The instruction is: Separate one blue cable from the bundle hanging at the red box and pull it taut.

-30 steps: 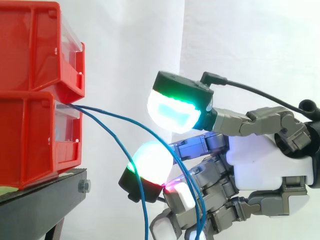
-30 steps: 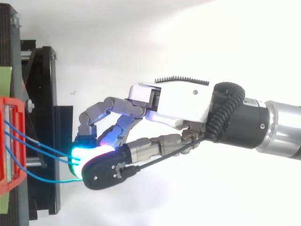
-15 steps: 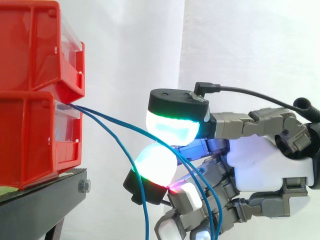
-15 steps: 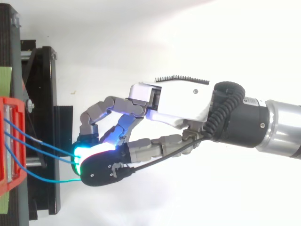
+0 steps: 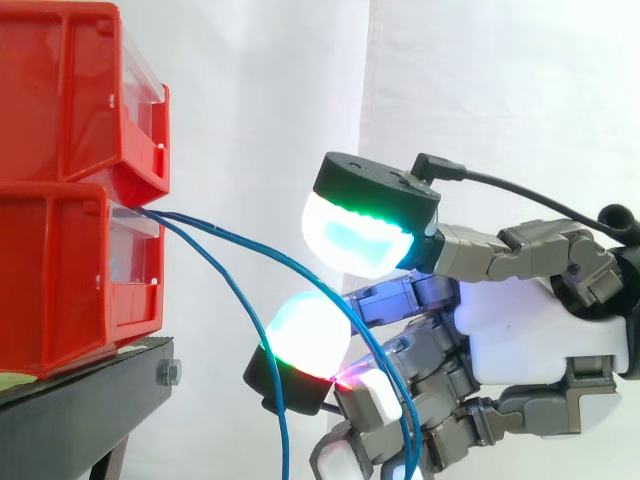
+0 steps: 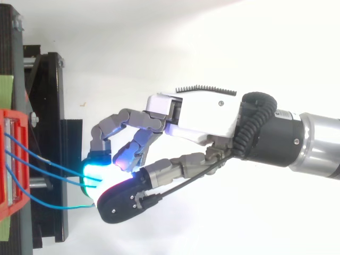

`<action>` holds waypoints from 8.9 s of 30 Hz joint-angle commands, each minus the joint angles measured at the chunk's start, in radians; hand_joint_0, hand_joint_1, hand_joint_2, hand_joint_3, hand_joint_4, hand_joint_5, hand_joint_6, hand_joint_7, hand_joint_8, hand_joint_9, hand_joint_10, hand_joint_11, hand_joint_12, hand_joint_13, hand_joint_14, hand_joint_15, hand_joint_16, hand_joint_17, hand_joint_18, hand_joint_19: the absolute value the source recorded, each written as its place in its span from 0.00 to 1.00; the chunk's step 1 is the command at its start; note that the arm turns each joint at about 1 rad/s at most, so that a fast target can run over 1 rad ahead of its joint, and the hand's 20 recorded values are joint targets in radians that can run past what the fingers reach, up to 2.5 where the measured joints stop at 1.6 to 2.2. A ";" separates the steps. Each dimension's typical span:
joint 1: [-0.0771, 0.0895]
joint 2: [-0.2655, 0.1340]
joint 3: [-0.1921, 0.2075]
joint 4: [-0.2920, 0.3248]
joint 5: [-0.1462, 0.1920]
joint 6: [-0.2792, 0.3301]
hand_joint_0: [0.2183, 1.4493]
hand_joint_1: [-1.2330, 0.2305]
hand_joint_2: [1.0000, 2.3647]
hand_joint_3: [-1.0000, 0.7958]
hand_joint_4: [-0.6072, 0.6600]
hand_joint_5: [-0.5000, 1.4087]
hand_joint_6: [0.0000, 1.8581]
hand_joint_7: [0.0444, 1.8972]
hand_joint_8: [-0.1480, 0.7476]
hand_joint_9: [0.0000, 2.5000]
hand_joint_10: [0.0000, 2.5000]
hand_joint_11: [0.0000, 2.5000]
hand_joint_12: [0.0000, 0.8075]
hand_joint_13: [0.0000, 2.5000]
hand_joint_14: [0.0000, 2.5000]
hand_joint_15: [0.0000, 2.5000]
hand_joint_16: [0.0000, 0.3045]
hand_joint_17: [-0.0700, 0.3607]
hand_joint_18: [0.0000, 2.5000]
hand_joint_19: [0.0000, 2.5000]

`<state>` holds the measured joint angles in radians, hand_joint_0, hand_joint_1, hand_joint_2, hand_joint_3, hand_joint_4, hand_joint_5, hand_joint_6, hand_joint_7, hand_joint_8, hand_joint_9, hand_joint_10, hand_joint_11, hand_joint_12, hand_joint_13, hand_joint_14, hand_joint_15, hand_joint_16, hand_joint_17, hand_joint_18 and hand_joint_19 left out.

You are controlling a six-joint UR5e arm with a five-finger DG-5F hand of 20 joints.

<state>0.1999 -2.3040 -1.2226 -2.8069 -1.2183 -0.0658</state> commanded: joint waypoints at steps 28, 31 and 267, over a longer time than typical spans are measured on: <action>0.001 0.000 0.000 0.003 0.005 -0.002 0.40 0.27 0.02 0.45 0.55 0.16 0.45 0.53 0.53 0.40 0.01 0.37 0.49 0.34 0.01 0.23 0.15 0.41 0.36 0.27; 0.003 0.000 0.000 0.003 0.005 -0.002 0.41 0.26 0.01 0.42 0.54 0.16 0.45 0.55 0.53 0.39 0.01 0.37 0.48 0.34 0.01 0.22 0.15 0.41 0.35 0.26; -0.014 0.044 -0.002 -0.209 0.011 0.084 0.42 0.33 0.01 0.38 0.56 0.15 0.46 0.56 0.53 0.45 0.04 0.67 0.46 0.40 0.46 0.65 0.14 0.39 0.44 0.46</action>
<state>0.1850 -2.2593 -1.2243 -3.0173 -1.2064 0.0191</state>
